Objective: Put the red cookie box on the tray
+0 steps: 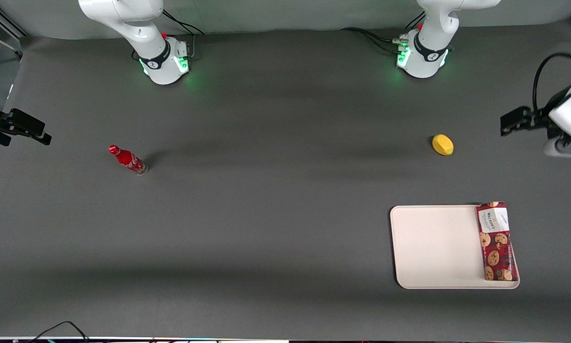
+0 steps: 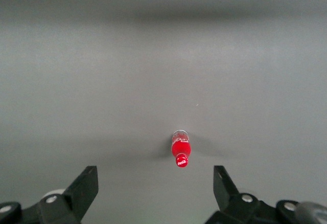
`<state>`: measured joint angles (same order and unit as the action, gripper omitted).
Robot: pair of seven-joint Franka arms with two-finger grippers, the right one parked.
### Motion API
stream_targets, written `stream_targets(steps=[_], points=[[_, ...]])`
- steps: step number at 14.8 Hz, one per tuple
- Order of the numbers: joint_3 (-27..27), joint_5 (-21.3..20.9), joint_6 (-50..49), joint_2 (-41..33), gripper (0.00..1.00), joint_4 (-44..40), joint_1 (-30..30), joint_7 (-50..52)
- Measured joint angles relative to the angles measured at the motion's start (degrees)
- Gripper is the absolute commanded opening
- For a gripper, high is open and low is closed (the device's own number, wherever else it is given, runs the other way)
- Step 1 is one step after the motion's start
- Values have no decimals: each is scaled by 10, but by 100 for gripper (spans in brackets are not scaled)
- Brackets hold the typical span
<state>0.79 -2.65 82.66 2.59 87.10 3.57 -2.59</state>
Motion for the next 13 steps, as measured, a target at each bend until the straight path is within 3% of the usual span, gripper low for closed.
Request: stream_targets(steps=[5,13], points=[[0,3,-10,-71,100,56,0,46],[-44,20,52,-67,100,93,-25,73]])
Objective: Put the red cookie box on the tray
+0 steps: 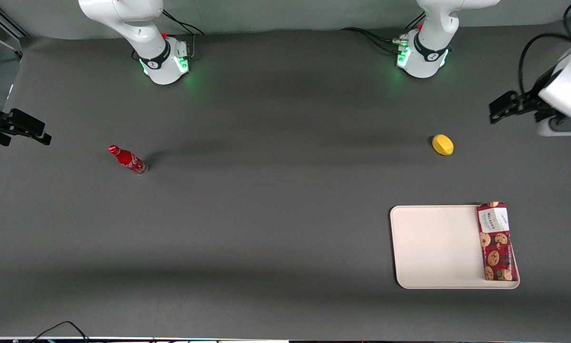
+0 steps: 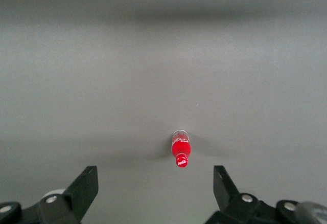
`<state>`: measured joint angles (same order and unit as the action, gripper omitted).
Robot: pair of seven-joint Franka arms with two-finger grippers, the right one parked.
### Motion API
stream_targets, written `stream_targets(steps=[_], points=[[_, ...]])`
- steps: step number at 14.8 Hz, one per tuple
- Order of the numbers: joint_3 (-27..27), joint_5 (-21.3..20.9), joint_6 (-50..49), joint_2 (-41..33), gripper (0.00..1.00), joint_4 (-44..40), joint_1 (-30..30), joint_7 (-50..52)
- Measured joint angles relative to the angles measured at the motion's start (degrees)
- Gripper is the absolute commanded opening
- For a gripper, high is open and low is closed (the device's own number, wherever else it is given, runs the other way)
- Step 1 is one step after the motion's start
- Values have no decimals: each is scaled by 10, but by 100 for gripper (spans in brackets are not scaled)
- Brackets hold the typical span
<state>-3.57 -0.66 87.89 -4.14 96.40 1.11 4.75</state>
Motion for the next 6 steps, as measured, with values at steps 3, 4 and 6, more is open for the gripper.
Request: stream_targets(steps=[3,4,6], points=[[-3,9,22,4,100,22,0,6],[-3,9,23,5,100,22,0,6],[-2,9,23,8,100,17,0,6]])
